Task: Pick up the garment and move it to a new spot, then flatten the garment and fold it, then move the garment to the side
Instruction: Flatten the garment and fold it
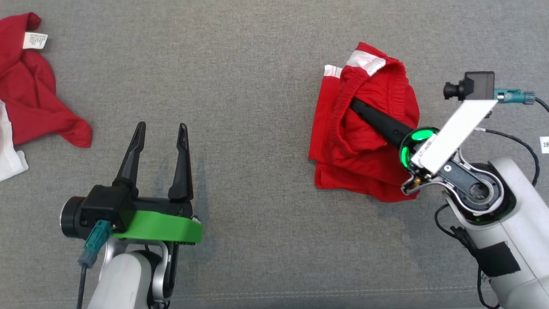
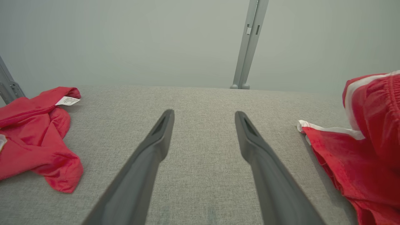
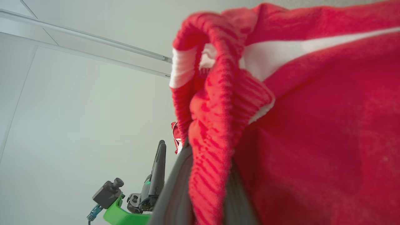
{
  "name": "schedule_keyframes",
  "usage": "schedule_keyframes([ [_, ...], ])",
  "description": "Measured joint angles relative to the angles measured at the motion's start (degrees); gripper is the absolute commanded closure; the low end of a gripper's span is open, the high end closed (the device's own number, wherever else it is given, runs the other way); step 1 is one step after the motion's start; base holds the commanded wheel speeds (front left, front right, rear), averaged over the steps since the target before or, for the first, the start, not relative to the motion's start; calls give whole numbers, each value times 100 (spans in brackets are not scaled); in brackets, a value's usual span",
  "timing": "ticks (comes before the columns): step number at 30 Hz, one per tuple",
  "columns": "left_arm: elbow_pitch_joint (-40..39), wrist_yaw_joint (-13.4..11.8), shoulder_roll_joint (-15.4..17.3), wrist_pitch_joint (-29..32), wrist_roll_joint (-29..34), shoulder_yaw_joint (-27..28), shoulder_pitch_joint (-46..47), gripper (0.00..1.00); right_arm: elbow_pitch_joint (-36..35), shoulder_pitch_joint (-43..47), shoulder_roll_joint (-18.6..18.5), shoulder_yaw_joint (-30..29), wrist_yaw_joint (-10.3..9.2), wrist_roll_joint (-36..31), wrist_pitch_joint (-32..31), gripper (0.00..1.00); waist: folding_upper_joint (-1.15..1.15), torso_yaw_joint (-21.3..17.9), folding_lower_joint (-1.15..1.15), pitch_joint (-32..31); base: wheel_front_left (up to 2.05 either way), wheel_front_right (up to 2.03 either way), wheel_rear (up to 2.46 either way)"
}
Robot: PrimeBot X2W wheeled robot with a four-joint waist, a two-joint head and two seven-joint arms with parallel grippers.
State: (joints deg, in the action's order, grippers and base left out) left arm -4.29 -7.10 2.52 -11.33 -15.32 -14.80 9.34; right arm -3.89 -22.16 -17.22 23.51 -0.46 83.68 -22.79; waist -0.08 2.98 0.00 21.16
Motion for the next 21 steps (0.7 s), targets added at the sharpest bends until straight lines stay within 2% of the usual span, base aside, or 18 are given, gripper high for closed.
schedule_keyframes([
  [4, -2, 0, 1, 27, 14, -13, 7, 0, 242, -203, 222, 178, -175, -367, 212, 100, 0, 21, 0, 40, 0, 0, 0],
  [10, -3, 0, 1, 69, 44, -42, 11, 0, 542, -478, 475, 514, -327, -801, 358, 100, 0, 48, 0, 58, 0, 0, 0],
  [11, 8, 0, 1, 69, 44, -55, 13, 0, 600, -536, 489, 567, -326, -876, 380, 91, 0, 52, 0, 56, 0, 0, 0],
  [12, 24, 0, 1, 69, 44, -81, 16, 0, 665, -584, 508, 609, -327, -936, 408, 61, 0, 58, 0, 48, 0, 0, 0],
  [13, 38, 0, 0, 70, 43, -101, 17, 0, 715, -627, 508, 684, -328, -1051, 422, 0, 0, 65, 0, 35, 0, 0, 0],
  [19, 174, 0, 0, 111, 32, -160, 18, 0, 810, -937, 513, 1271, -360, -1702, 425, 0, 0, 107, 0, -62, 0, 0, 0],
  [21, 182, 0, 0, 111, -19, -112, 18, 0, 776, -1022, 520, 1451, -279, -1858, 404, 0, 0, 116, 0, -106, 0, 0, 0],
])
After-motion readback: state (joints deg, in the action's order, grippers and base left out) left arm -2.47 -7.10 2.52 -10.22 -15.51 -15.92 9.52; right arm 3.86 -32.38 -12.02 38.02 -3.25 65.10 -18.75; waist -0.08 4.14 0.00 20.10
